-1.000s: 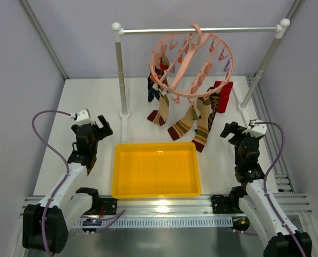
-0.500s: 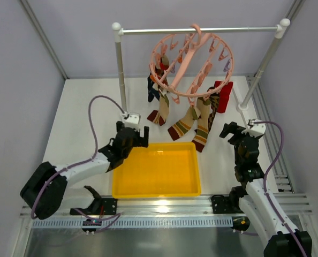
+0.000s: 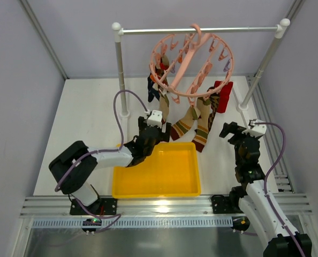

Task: Remove the socks clipped to the hanger

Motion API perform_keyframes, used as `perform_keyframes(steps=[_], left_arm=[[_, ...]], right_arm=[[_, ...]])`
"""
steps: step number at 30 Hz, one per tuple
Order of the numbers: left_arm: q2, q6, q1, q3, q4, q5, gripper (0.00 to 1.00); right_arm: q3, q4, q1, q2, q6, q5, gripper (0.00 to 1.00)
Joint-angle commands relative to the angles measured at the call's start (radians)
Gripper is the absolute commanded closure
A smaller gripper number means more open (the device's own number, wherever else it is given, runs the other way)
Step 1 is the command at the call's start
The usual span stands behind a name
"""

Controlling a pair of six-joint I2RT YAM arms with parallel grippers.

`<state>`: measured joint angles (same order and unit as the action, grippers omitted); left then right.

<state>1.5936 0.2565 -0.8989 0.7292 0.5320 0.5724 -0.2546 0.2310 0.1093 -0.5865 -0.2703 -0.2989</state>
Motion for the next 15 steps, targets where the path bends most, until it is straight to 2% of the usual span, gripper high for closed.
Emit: perform_keyframes(steps=[1,9,10,11,13,14,15], left_arm=[[0.015,-0.016,0.003,0.047,0.157,0.038,0.0],[0.081,-0.128,0.003,0.107,0.203,0.102,0.01],[0.088,-0.131,0.005,0.108,0.216,0.112,0.04],[0.091,-0.138,0.005,0.108,0.221,0.116,0.21],[0.1,-0.145,0.009,0.11,0.235,0.118,0.32],[0.104,-0.149,0.012,0.117,0.235,0.116,0.43],[0.109,-0.152,0.015,0.122,0.235,0.113,0.5]], right_arm=[[-0.012,0.051,0.003,0.007,-0.021,0.029,0.0],[-0.003,0.065,0.001,0.019,-0.029,0.044,0.0],[-0.003,0.067,0.001,0.02,-0.029,0.044,0.0],[-0.002,0.067,0.001,0.02,-0.03,0.044,0.0],[-0.002,0.065,0.001,0.022,-0.029,0.046,0.0],[-0.002,0.067,0.001,0.02,-0.03,0.047,0.0],[-0.002,0.067,0.001,0.027,-0.03,0.05,0.0]])
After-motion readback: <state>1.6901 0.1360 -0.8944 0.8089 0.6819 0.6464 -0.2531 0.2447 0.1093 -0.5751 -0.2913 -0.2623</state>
